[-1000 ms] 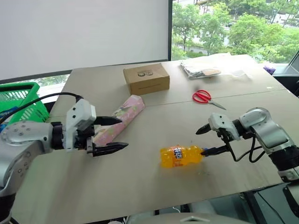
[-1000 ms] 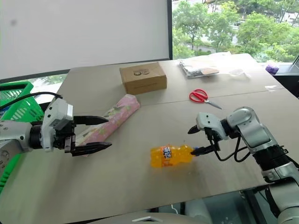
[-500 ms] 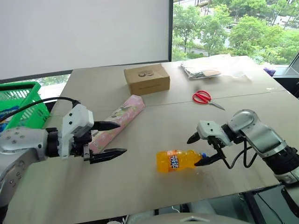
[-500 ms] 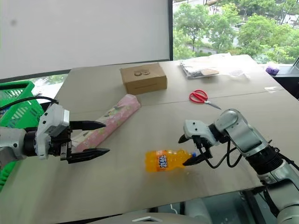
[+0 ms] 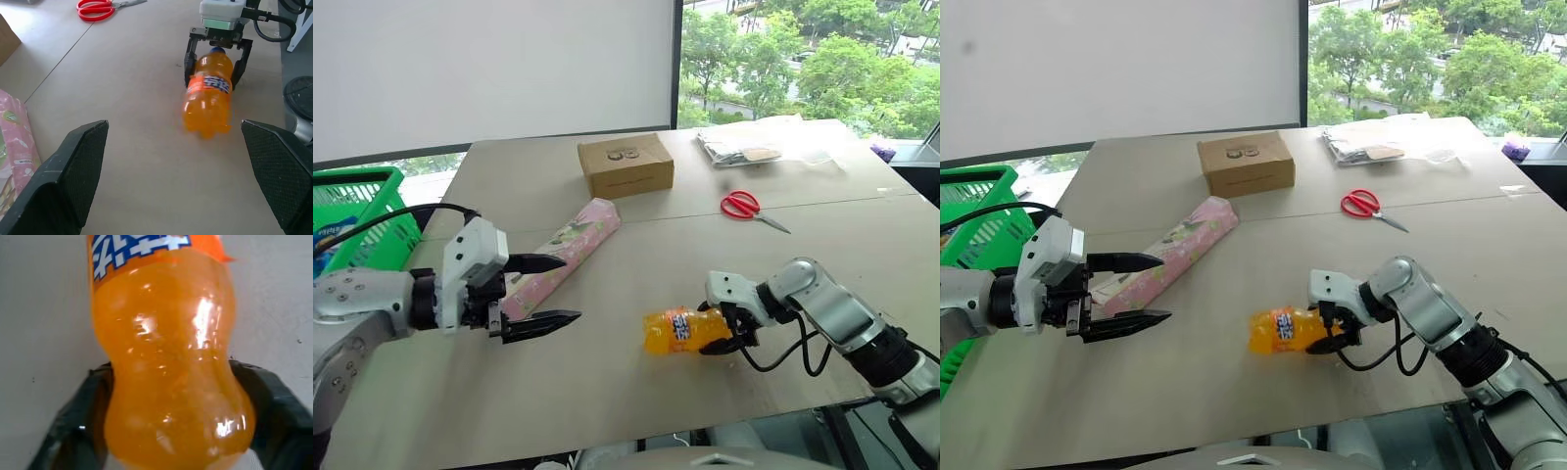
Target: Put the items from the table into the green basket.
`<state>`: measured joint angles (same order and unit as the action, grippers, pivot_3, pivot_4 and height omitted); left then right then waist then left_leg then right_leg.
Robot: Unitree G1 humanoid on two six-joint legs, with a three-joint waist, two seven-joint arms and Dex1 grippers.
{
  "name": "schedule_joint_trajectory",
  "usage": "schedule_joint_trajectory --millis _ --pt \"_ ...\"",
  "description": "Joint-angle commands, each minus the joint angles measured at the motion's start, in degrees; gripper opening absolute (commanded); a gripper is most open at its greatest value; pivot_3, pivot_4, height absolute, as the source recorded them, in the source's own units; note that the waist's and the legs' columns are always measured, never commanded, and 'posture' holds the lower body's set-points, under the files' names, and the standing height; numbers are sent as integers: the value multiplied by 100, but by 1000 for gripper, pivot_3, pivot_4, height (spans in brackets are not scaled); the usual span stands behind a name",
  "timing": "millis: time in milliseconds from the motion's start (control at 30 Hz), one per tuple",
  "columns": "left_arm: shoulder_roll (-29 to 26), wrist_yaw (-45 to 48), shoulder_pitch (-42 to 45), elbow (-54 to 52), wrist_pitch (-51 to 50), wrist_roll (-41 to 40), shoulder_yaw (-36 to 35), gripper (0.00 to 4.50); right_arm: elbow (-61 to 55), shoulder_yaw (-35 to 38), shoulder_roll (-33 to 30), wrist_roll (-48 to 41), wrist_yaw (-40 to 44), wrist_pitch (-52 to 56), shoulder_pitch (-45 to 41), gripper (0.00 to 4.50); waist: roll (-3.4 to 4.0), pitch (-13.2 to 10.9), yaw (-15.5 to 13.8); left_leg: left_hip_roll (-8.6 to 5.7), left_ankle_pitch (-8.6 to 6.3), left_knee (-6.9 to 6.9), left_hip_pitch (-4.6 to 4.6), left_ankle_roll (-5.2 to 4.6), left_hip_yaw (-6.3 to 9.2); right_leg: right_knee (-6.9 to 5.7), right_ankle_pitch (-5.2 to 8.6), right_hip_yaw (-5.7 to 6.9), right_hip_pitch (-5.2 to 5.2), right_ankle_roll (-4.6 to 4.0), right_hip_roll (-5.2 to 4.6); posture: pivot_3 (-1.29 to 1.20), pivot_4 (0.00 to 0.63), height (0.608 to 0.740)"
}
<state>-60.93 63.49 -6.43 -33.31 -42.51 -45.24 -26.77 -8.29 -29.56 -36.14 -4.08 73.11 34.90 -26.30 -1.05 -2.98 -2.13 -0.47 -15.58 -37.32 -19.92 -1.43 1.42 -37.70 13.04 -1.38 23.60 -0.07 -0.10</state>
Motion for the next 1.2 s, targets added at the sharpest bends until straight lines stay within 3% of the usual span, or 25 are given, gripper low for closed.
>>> schedule_joint_trajectory --millis 33,433,533,700,833,1033,1200 --pt "-44 22 101 -99 10 -149 -138 4500 -140 189 -1 -176 -33 -27 -60 2805 0 -3 0 0 0 0 0 0 0 0 0 0 0 0 0 128 0 740" --pt "-85 69 120 -150 -118 -371 -123 4500 -157 471 -44 -625 -13 88 -214 2805 -10 -31 -2 0 0 0 -4 0 1 2 0 0 1 1 0 121 0 740" --pt "39 -47 302 -11 -101 -424 21 4500 -143 758 381 -886 -397 405 -418 2805 -15 -36 8 0 0 0 -4 0 1 2 0 -1 1 1 0 121 0 740" --pt "832 -646 796 302 -309 -1145 231 4500 24 1663 1584 -1456 -1448 901 -947 2805 -11 -39 16 3 0 0 -4 0 6 -5 -9 -10 3 15 3 96 0 740" --pt "1865 -1741 1388 644 -535 -1871 425 4500 -93 2203 2245 -1970 -2017 1224 -1293 2805 -20 -32 -27 -5 0 -7 -21 1 25 -4 -17 -3 7 18 -5 89 0 740" --pt "3426 -3019 2111 721 -147 -2188 705 4500 -169 2275 2580 -2212 -2423 1387 -1399 2805 -34 -21 -10 -37 0 -16 -54 3 48 5 -35 23 16 4 -50 65 0 740" --pt "3885 -3340 2333 836 36 -2244 690 4500 -245 2222 2697 -2400 -2534 1334 -1369 2805 -33 -21 65 -36 1 -15 -73 4 49 -7 -36 26 45 0 -45 58 0 740"
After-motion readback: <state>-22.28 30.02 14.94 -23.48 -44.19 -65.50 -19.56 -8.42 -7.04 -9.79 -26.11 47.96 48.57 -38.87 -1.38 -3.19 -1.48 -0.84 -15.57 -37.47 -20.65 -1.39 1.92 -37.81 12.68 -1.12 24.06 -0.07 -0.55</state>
